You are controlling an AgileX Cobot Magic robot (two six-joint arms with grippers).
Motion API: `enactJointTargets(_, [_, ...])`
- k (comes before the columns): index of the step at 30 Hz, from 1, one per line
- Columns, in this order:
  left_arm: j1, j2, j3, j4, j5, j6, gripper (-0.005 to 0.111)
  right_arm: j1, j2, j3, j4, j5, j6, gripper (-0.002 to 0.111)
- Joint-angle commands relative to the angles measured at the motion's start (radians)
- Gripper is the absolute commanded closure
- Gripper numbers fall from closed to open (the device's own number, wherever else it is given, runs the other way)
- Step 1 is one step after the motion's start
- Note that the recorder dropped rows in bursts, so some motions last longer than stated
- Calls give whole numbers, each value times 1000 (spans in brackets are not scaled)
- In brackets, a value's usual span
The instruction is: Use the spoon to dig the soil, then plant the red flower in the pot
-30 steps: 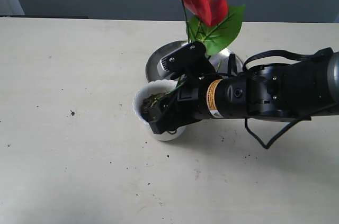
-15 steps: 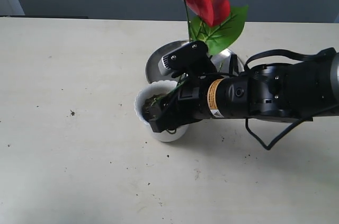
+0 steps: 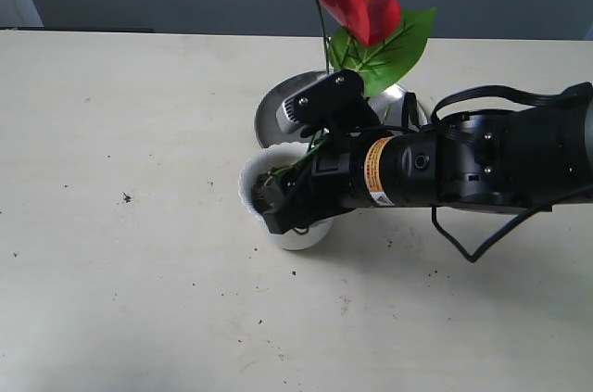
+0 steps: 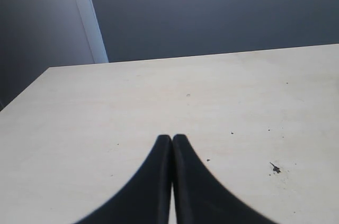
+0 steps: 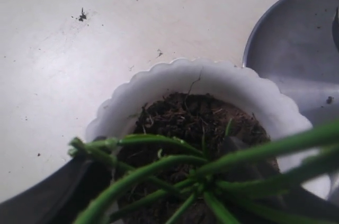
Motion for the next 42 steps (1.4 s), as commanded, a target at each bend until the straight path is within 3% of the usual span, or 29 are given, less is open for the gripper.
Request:
enactJointTargets(1, [-7,-5,-4,-8,-1,-4,106,0,-9,9,22,3,-6,48])
enactJointTargets(7, [-7,-5,-4,-8,-1,-4,106,0,-9,9,-70,11,-9,48])
enactJointTargets(42, [-7,-5,-4,-8,-1,-4,106,0,-14,9,-28,8,-5,48])
